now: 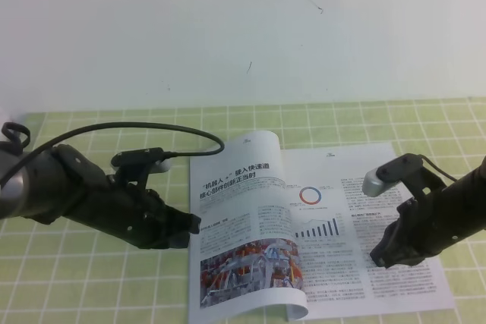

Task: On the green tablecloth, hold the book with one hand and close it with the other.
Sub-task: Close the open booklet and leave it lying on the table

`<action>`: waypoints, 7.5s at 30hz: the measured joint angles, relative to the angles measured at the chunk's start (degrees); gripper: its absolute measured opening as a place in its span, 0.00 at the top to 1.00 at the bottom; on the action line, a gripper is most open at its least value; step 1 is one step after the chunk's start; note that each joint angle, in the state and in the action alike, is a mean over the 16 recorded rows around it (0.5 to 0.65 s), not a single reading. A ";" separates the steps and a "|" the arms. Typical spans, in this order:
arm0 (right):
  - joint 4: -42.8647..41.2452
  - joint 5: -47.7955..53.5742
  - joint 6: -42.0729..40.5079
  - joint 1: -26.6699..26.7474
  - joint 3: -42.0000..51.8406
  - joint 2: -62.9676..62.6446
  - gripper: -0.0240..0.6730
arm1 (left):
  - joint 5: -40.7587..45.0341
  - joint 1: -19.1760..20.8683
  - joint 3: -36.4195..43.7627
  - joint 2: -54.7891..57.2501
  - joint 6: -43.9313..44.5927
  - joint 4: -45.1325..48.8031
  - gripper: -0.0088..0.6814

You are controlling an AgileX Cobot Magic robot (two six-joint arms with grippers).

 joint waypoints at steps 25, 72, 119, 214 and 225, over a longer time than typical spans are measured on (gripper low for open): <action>0.00 0.27 0.00 0.00 -0.18 0.44 0.97 | -2.00 -0.32 -0.09 0.27 7.64 -4.90 0.99; 0.20 0.39 0.00 0.00 -0.19 0.69 0.97 | 6.47 -0.22 -12.30 4.73 -18.35 20.57 0.99; 5.57 3.10 0.00 -0.58 -1.95 4.58 0.97 | 12.42 -0.31 -19.86 7.77 -22.67 29.18 0.99; -20.60 5.03 22.83 -15.09 25.80 -94.00 0.97 | -7.93 -17.52 28.52 -75.86 -16.57 27.75 0.99; -20.44 5.78 22.78 -15.16 33.38 -94.04 0.97 | -4.37 -17.52 28.90 -75.95 -16.43 28.27 0.99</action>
